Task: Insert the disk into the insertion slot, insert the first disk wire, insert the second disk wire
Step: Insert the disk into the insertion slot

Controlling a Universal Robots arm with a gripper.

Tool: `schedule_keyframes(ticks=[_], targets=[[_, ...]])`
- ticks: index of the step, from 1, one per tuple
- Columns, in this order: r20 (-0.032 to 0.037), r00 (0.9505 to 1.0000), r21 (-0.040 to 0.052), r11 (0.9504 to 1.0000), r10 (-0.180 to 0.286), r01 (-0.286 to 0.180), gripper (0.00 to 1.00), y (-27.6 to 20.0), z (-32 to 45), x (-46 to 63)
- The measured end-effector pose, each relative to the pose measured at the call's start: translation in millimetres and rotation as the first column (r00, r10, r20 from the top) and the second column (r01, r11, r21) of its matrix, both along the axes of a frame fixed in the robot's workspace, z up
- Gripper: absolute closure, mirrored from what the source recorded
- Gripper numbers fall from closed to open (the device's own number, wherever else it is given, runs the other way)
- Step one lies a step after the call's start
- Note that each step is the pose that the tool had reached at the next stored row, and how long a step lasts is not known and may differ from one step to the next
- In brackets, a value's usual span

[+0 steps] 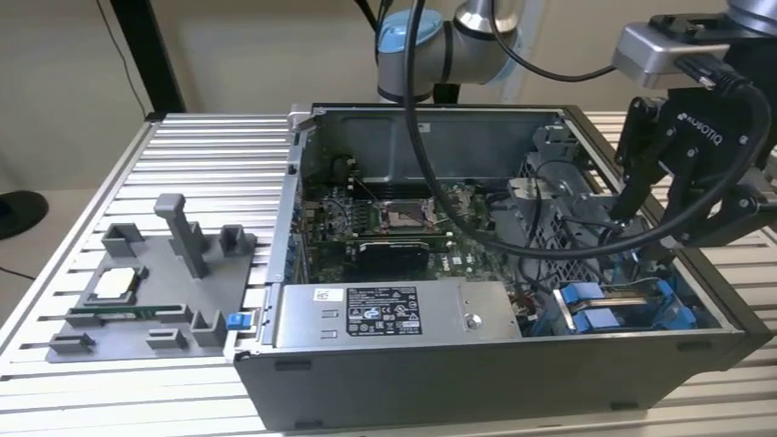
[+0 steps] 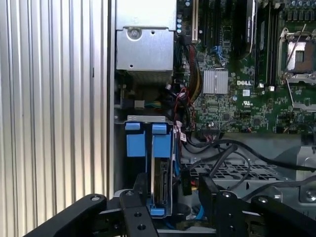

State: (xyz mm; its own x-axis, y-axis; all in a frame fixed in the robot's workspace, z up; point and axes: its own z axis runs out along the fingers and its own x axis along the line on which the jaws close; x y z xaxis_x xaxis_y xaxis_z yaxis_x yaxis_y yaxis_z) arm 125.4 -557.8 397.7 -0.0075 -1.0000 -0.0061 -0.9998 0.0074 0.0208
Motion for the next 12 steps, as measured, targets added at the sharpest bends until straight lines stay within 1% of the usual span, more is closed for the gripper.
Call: schedule_keyframes(ticks=[6,8,9,10,12], targets=[[0.0094,0.9998,0.0086,0.9998,0.019,-0.019,0.0,4.8,-9.5,-1.4],[0.0134,0.9997,0.0131,0.9997,0.023,-0.023,0.0,5.0,-9.5,-1.4],[0.0135,0.9996,0.0153,0.9996,0.024,-0.024,0.0,5.0,-9.5,-1.4],[0.0138,0.9996,0.0189,0.9995,0.026,-0.026,0.0,5.0,-9.0,-1.4],[0.0143,0.9995,0.029,0.9992,0.028,-0.028,0.0,5.0,-6.4,-1.5]])
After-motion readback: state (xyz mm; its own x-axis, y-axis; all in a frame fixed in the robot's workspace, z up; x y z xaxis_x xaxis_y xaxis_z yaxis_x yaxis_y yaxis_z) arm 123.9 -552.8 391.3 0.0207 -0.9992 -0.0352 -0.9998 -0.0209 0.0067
